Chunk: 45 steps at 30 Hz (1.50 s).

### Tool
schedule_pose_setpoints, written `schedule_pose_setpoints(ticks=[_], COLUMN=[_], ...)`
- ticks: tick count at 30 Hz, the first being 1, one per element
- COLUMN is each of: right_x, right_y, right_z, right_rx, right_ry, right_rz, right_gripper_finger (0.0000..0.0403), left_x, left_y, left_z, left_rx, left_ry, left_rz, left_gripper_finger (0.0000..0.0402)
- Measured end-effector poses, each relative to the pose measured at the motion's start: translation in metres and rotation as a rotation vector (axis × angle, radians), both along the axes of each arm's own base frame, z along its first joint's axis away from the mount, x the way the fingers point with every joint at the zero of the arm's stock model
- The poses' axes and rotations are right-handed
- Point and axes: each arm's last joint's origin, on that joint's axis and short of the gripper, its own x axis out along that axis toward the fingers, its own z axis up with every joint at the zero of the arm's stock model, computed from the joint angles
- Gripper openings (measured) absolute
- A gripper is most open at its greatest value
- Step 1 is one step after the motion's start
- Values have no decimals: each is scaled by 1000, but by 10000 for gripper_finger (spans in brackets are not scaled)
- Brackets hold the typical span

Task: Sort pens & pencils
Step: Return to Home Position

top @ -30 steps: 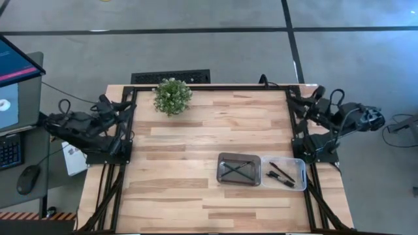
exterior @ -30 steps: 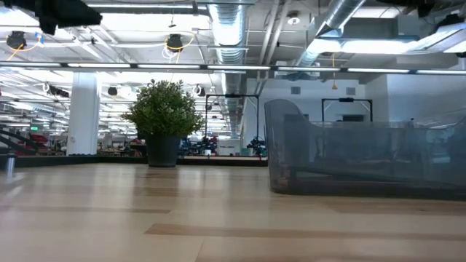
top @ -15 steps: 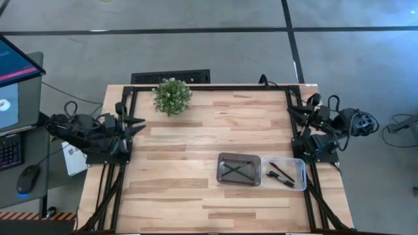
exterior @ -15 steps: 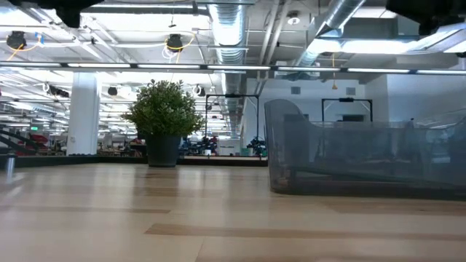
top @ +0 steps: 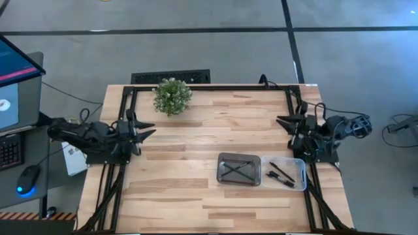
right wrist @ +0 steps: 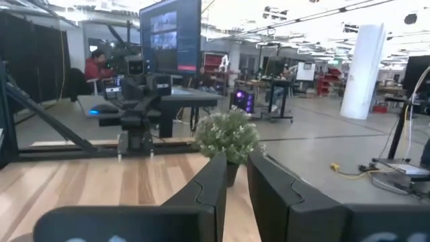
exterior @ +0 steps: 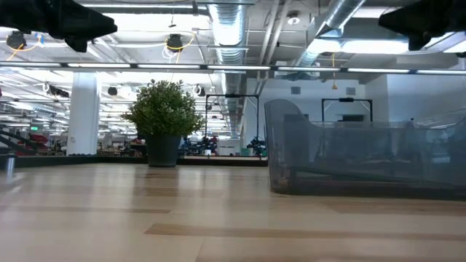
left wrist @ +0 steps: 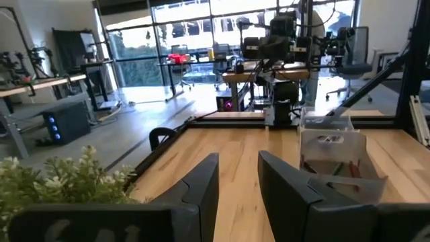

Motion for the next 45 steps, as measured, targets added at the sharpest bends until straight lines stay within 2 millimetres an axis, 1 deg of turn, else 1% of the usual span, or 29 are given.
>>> schedule_pose_setpoints(ticks=[4, 7, 9, 12, 15, 19, 23, 25, 28, 33, 38, 42, 45], right_x=[6, 12, 13, 17, 18, 20, 21, 22, 24, 26, 29, 30, 30], right_y=[2, 5, 5, 7, 7, 8, 8, 8, 9, 10, 11, 12, 12], right_z=[-12, -24, -27, -37, -39, -44, -49, -50, -59, -66, -77, -76, -76], right_rx=[-2, -23, -22, -26, -12, -6, -11, -10, -14, -6, 6, 0, -10], right_ry=[4, 26, 17, 29, 22, 36, 51, 50, 63, 59, 44, 40, 43], right_rz=[3, 20, 24, 24, 25, 26, 26, 26, 25, 26, 28, 53, 55], right_gripper_finger=[82, 82, 82, 82, 82, 82, 82, 82, 82, 82, 82, 82, 82], left_x=[1, 2, 2, 3, 4, 11, 16, 17, 19, 22, 22, 22, 22], left_y=[1, 2, 2, 3, 5, 6, 8, 9, 10, 10, 11, 11, 11], left_z=[-1, -3, -4, -5, -5, -21, -41, -46, -55, -68, -70, -71, -74], left_rx=[-12, -23, -30, -34, -40, -21, -16, -14, -29, -16, -25, -16, -7], left_ry=[10, 27, 36, 49, 41, -12, 4, 15, 12, 3, 20, 29, 69], left_rz=[-45, -81, -99, -103, -94, -75, -48, -38, -29, -78, -72, -82, -82], left_gripper_finger=[96, 96, 96, 96, 96, 96, 96, 96, 96, 96, 96, 96, 96])
